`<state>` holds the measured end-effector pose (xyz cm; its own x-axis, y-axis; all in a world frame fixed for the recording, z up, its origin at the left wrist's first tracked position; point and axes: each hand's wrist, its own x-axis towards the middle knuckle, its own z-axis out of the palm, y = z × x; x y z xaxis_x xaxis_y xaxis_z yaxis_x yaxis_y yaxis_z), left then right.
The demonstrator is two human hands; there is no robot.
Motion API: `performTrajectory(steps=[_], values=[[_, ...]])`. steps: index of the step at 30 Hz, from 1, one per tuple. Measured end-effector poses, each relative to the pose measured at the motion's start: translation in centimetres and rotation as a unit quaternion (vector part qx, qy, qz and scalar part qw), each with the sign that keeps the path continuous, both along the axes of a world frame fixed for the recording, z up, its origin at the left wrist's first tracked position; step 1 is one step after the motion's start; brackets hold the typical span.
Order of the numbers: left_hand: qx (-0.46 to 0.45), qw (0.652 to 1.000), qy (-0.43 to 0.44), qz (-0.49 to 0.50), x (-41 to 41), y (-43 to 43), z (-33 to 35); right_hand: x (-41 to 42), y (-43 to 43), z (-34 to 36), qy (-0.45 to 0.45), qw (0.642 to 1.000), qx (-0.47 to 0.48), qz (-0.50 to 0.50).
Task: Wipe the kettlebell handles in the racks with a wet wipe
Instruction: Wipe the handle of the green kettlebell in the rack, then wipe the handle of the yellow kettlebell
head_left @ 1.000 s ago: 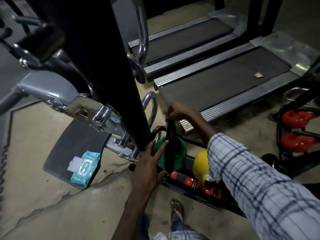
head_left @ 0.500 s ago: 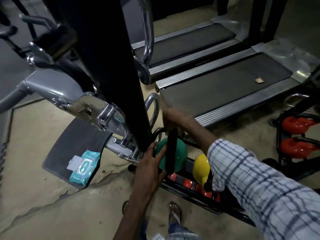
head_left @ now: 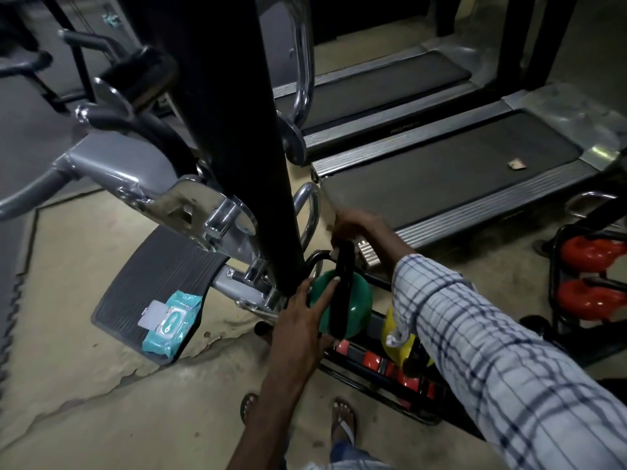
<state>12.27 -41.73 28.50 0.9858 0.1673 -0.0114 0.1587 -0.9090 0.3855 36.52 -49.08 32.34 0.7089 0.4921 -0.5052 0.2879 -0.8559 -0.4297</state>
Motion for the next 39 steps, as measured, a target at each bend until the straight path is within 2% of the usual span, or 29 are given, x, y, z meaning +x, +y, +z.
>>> performTrajectory(steps=[2,4,7,11,14,18,20,22,25,27,29,31,35,37,39], values=[[0.003,1.000,0.001,-0.001,-0.1,0.0,0.1,1.4,-0.3,-2.1,0.049,0.993,0.049,-0.093],[0.003,1.000,0.002,0.002,-0.1,0.0,0.1,1.5,-2.1,-4.0,0.074,0.984,0.102,-0.124],[-0.003,1.000,-0.004,0.000,-0.1,0.1,0.0,-0.8,-3.9,-5.4,0.124,0.936,0.217,-0.249],[-0.029,0.999,-0.015,0.008,0.0,0.5,-0.1,-6.2,-4.4,-5.5,-0.044,0.878,0.354,-0.320],[-0.042,0.999,0.001,0.027,0.3,1.1,-0.1,-12.2,-4.9,-4.6,-0.103,0.862,0.421,-0.265],[-0.058,0.998,0.021,-0.032,0.5,2.2,-0.4,-18.7,-5.8,-4.7,-0.202,0.877,0.417,-0.124],[-0.046,0.997,0.024,-0.060,0.4,2.6,-0.4,-20.3,-6.7,-6.2,-0.213,0.880,0.415,-0.090],[-0.042,0.996,0.021,-0.071,0.4,2.6,-0.2,-21.2,-7.1,-7.2,-0.178,0.867,0.437,-0.159],[-0.043,0.997,0.013,-0.067,0.4,2.0,0.3,-21.7,-7.0,-7.5,-0.089,0.821,0.467,-0.316],[-0.052,0.997,0.002,-0.062,0.4,1.7,0.4,-21.6,-7.0,-7.7,-0.028,0.807,0.470,-0.356],[-0.054,0.997,0.004,-0.051,0.3,1.5,0.5,-21.4,-7.2,-7.5,-0.008,0.807,0.463,-0.365],[-0.049,0.998,0.004,-0.044,0.3,1.4,0.5,-21.1,-7.7,-6.5,-0.027,0.807,0.462,-0.368],[0.000,0.998,-0.045,-0.041,0.4,-0.2,0.8,-18.6,-10.6,-3.8,-0.101,0.778,0.468,-0.408],[-0.001,0.996,-0.052,-0.073,0.1,-2.7,1.1,-16.5,-13.4,-3.6,-0.148,0.772,0.439,-0.435],[-0.011,0.990,-0.047,-0.135,-0.3,-5.6,0.7,-14.7,-16.0,-3.7,-0.178,0.784,0.393,-0.446]])
